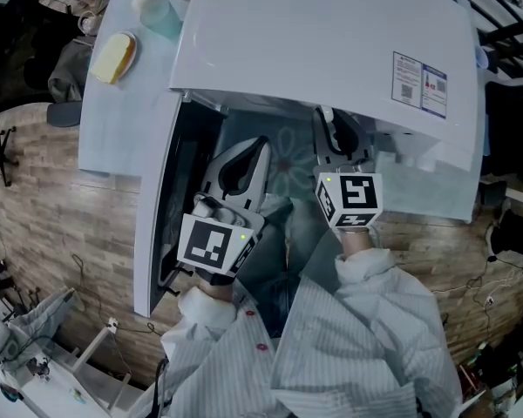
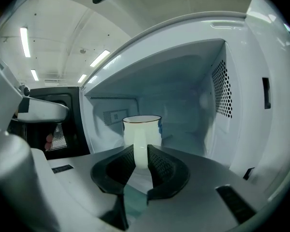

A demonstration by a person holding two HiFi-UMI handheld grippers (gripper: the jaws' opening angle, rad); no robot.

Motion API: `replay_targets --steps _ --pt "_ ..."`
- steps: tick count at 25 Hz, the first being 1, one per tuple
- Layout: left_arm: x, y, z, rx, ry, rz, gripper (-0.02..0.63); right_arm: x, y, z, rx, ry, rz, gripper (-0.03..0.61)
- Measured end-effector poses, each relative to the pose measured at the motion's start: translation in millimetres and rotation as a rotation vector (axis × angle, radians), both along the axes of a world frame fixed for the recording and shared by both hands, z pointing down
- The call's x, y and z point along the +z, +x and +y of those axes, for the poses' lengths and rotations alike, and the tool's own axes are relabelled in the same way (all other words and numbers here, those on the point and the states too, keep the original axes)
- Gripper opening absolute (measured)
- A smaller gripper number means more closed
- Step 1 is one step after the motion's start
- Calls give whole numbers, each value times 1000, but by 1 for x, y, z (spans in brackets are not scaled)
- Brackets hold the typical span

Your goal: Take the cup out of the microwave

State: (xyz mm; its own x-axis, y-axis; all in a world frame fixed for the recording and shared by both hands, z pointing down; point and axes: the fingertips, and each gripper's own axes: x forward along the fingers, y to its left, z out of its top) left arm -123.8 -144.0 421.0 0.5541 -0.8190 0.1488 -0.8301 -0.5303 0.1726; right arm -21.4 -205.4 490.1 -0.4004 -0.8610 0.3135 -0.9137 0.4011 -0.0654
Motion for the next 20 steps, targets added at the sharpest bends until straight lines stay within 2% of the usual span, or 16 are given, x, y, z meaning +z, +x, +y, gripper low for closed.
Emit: replay_targets --steps 20 --pt "-21 -3 1 2 45 16 9 -24 -5 14 27 -25 -154 86"
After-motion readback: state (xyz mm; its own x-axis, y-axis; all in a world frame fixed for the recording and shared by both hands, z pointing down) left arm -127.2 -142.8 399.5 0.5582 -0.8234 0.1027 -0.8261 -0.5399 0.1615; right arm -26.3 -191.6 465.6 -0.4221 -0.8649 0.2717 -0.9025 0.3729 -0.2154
